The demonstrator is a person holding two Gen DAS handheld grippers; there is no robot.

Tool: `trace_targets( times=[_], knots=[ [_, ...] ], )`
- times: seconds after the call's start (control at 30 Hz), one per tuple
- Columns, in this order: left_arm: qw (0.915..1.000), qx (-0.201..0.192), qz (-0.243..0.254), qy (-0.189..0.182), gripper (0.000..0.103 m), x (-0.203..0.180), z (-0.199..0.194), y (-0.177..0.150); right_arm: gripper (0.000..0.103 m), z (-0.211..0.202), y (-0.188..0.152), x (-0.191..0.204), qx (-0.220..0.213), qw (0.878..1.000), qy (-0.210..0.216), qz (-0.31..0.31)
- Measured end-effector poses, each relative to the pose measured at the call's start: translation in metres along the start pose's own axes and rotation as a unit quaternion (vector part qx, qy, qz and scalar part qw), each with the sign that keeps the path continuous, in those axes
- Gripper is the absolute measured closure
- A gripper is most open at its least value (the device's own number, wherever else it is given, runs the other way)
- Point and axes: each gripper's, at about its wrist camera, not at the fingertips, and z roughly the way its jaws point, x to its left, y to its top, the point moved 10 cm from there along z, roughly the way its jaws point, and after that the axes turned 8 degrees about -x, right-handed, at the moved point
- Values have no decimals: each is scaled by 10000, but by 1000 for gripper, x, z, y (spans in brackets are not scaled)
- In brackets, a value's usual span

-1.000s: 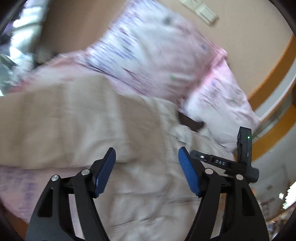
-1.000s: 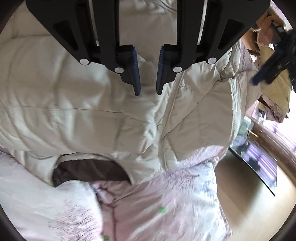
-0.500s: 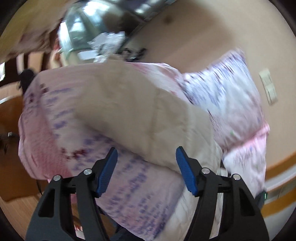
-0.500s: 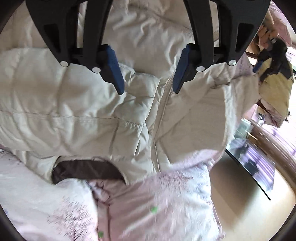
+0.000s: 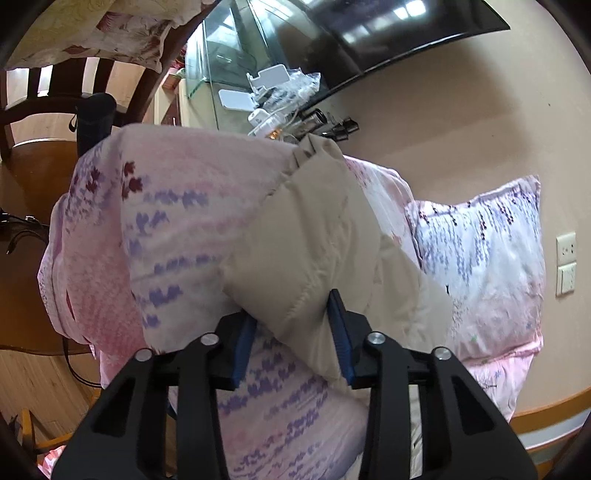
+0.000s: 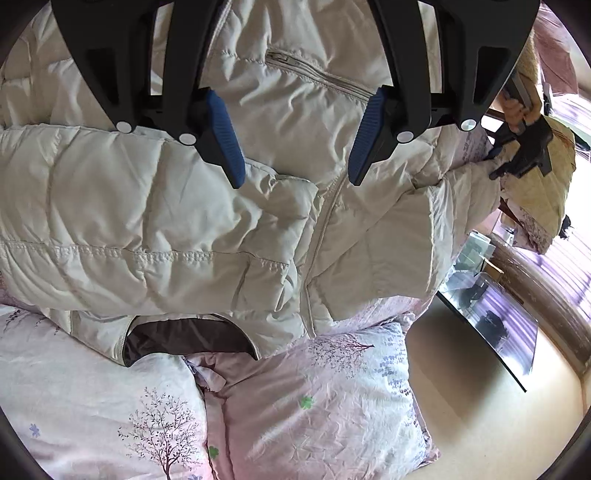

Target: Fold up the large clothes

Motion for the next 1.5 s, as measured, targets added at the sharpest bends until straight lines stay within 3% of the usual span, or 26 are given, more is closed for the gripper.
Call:
trace_targets(
  times=[0.07, 0.27, 0.4, 0.53, 0.67, 0.77, 0.97, 1.17, 1.3, 1.4, 1.5],
  knots=[
    [10000, -53, 56, 11, 83, -2, 0, 4, 42, -2, -1, -3, -26, 10000, -21, -21],
    [9980, -469, 371, -225, 90, -46, -20, 33, 42, -18, 1, -18, -187, 9997, -166, -16],
    [9888, -866, 980, -723, 91, -122, -49, 46, 40, -36, 5, -36, -411, 9987, -295, 61],
    [9748, -955, 1545, -1293, 91, -199, -71, 28, 40, -54, 10, -58, -620, 9972, -348, 252],
    [9549, -751, 2139, -1915, 91, -267, -85, -19, 40, -66, 13, -79, -768, 9949, -423, 499],
    [9357, -353, 2537, -2428, 91, -312, -87, -75, 40, -72, 12, -94, -824, 9931, -484, 678],
    [8904, 789, 3190, -3149, 91, -362, -68, -219, 40, -75, 6, -118, -869, 9900, -591, 945],
    [8605, 1929, 3492, -3169, 91, -363, -31, -338, 40, -80, 4, -140, -973, 9863, -765, 1091],
    [8377, 2660, 3766, -2927, 89, -348, -8, -408, 40, -83, 1, -159, -992, 9825, -898, 1293],
    [8321, 3098, 3747, -2668, 80, -335, 7, -436, 40, -83, -2, -169, -966, 9801, -950, 1448],
    [8204, 3291, 3751, -2791, 53, -331, -1, -447, 40, -84, -3, -172, -955, 9791, -887, 1561]
  ],
)
